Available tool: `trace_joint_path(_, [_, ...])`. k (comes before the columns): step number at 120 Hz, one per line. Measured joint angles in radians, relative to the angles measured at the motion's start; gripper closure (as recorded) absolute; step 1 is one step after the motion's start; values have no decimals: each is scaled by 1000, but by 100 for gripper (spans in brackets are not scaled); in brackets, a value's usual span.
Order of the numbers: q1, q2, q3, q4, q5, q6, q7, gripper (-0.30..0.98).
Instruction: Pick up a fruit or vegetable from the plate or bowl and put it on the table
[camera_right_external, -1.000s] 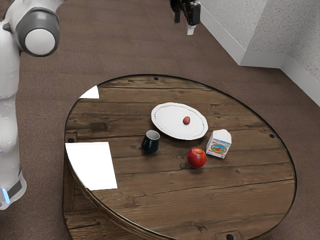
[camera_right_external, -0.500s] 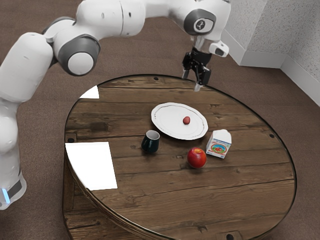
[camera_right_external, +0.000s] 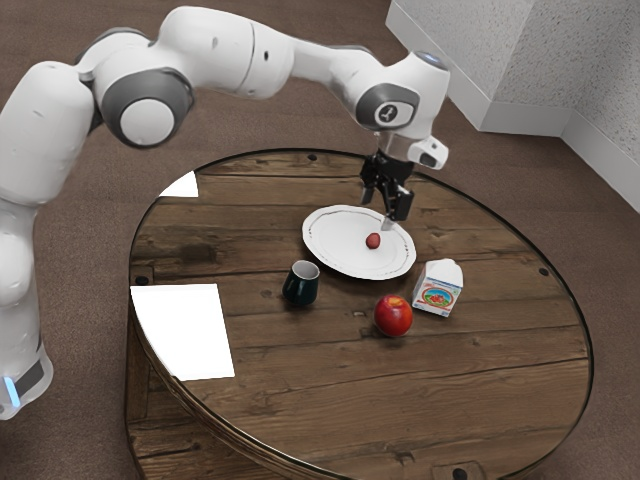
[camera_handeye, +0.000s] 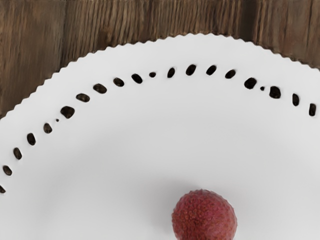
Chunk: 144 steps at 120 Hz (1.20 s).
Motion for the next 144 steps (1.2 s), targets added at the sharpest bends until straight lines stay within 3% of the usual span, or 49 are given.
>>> trace_joint_path(63, [-11, -34, 0, -140, 0, 177, 14, 0])
trace_joint_path(144, [-20, -44, -3, -201, 5, 222, 18, 0])
